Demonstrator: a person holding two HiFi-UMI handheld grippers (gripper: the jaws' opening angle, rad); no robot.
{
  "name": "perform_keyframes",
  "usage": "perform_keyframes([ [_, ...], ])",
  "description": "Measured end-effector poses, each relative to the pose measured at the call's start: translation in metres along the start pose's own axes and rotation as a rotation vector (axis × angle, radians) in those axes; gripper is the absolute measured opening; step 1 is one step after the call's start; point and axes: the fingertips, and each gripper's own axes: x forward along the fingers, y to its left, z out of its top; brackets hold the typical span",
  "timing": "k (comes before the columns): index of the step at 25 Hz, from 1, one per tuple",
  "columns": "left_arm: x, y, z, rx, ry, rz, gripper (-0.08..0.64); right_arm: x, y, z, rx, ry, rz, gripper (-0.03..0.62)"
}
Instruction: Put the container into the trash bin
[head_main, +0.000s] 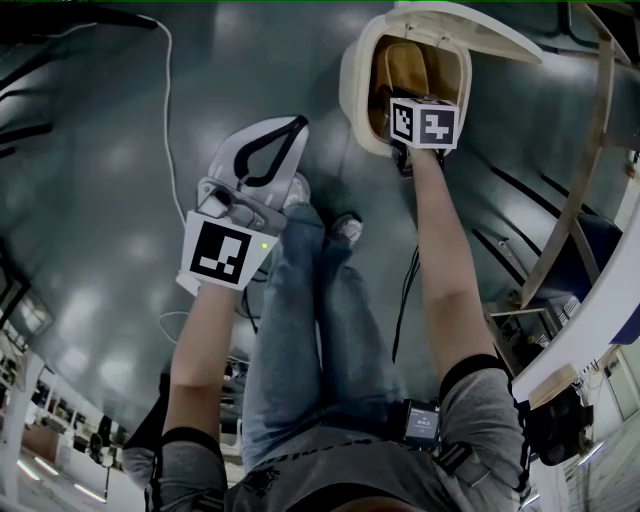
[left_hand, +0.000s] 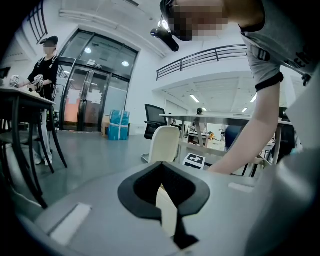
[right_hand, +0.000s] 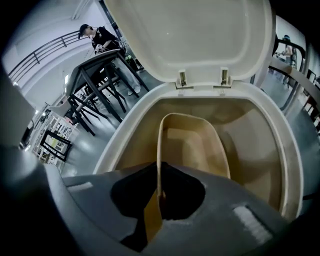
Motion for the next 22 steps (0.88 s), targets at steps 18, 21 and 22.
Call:
perform_keyframes([
  [18,0.0,0.006,-0.004,-0.002,-0.006,0.008,0.011,0.011,-0.009,0.014,0.018,0.022,-0.039,0.037],
  [21,0.001,0.008,-0.004,0.003,-0.007,0.003,0.011,0.011,-0.011,0.016,0.029,0.002,-0.05,0.111],
  [22,0.002,0.008,-0.004,0.009,-0.005,-0.002,0.011,0.01,-0.01,0.017,0.036,-0.006,-0.046,0.114],
])
